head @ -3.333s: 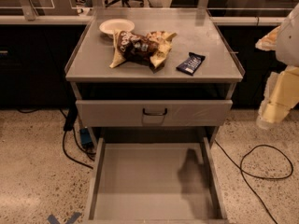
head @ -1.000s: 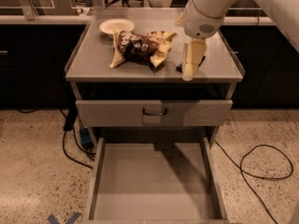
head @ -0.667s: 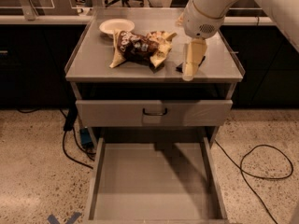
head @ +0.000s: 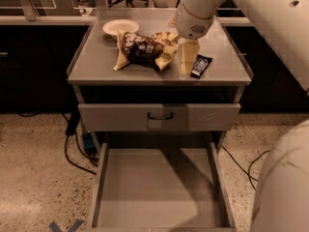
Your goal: Place brown chip bag into middle drawer
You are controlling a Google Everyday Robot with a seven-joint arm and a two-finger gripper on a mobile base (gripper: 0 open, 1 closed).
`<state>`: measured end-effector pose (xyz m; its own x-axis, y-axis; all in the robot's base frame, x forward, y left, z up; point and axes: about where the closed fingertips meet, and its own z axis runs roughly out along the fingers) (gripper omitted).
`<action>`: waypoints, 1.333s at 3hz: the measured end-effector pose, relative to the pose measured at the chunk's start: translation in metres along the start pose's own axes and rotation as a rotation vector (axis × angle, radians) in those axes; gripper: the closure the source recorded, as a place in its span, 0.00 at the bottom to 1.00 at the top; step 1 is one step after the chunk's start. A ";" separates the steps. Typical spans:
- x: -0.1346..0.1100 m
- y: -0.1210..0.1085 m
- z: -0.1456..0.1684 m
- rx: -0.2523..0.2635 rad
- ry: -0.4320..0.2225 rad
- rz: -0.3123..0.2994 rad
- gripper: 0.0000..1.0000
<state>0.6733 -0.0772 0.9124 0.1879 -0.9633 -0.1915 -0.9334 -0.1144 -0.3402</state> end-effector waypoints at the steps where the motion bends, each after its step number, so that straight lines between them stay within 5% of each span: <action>1: 0.002 -0.021 0.017 -0.012 0.017 -0.017 0.00; 4: -0.001 -0.068 0.069 -0.057 0.054 -0.021 0.00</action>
Offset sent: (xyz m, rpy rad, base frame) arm 0.0795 0.0038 -0.0267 -0.0716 0.0737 0.0067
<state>0.7574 -0.0517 0.8723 0.1924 -0.9721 -0.1339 -0.9455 -0.1471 -0.2906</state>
